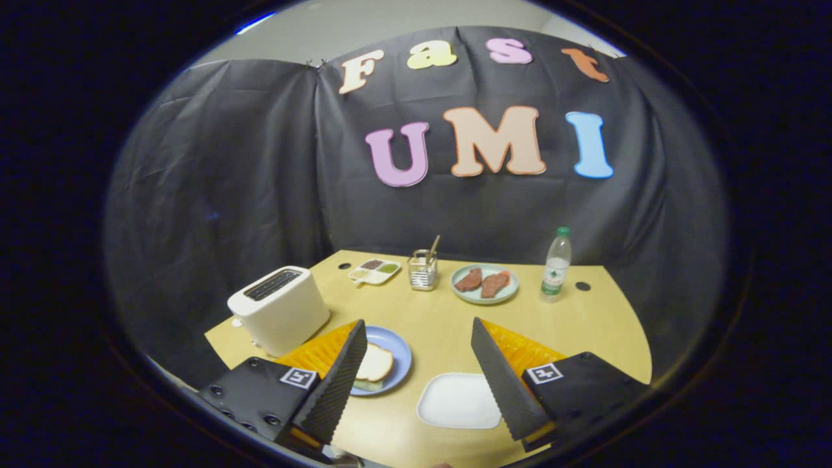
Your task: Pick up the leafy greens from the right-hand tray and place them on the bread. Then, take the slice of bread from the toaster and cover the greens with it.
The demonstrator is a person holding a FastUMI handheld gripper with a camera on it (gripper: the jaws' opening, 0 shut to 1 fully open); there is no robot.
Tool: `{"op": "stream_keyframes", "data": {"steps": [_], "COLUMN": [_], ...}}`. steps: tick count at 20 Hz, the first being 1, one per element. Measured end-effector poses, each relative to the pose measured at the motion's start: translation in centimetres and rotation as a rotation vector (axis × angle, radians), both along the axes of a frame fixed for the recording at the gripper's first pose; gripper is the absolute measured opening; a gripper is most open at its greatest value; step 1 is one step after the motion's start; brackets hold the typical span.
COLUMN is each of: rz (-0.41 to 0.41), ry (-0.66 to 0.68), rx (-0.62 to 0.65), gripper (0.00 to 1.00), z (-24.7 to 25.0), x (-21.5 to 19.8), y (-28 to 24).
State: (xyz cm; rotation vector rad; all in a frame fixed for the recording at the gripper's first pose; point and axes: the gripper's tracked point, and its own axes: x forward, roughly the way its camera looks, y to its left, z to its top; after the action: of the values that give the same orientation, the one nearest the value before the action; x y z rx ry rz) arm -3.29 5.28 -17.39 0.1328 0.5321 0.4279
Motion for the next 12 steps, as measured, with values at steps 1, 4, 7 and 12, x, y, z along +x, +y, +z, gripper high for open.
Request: {"op": "stream_keyframes", "data": {"steps": [1, 4, 7, 12], "rz": [-0.031, -0.121, -0.205, -0.277], "ry": [-0.034, -0.125, -0.192, -0.263], "rx": [-0.004, -0.011, -0.038, -0.068], "gripper": [1.00, 1.00, 1.00, 1.00], "z": [0.7, 2.9, 4.4, 6.2], "x": [-0.1, -0.1, -0.2, -0.5], "y": [-0.9, -3.5, -6.0, -8.7]}}
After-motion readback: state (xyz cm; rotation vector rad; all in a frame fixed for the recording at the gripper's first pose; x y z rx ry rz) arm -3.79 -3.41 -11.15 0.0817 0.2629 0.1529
